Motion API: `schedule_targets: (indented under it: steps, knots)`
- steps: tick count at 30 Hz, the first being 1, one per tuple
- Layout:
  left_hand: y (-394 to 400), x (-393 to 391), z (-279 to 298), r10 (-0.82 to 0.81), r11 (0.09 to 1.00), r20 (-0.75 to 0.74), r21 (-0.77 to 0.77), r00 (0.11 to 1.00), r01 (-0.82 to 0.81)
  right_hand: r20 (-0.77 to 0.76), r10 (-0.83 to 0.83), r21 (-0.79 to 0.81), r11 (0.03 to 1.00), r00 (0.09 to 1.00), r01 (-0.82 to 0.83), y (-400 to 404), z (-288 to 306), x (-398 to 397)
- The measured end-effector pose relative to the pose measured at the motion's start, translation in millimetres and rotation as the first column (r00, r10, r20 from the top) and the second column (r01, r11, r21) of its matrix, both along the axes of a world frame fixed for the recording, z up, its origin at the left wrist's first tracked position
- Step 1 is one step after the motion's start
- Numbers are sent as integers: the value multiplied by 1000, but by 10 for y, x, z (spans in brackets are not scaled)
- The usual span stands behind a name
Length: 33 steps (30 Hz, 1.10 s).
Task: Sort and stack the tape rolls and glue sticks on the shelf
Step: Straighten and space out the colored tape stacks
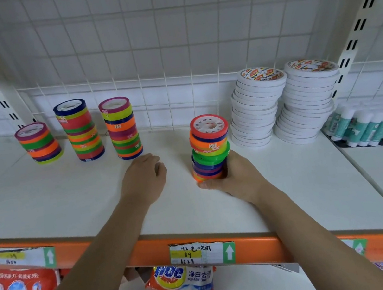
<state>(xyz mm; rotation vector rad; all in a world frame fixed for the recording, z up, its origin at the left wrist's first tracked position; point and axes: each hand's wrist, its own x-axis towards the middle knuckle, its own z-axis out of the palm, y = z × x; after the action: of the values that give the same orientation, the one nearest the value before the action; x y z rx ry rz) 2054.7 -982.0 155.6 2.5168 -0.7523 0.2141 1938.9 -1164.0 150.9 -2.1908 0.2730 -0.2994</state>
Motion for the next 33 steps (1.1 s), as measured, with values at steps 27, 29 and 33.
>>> schedule_targets:
  steps: [27,29,33]
  knots:
    - [7,15,9,-3,999,-28,50,1000,5,55,-165,-228,958,985,173,82,4,2]
    - [4,5,22,-3,998,-25,56,1000,4,75,-182,-256,947,980,196,84,11,-8]
    - [1,-17,55,-4,998,-28,69,1000,6,84,-172,-259,947,982,188,85,-4,0]
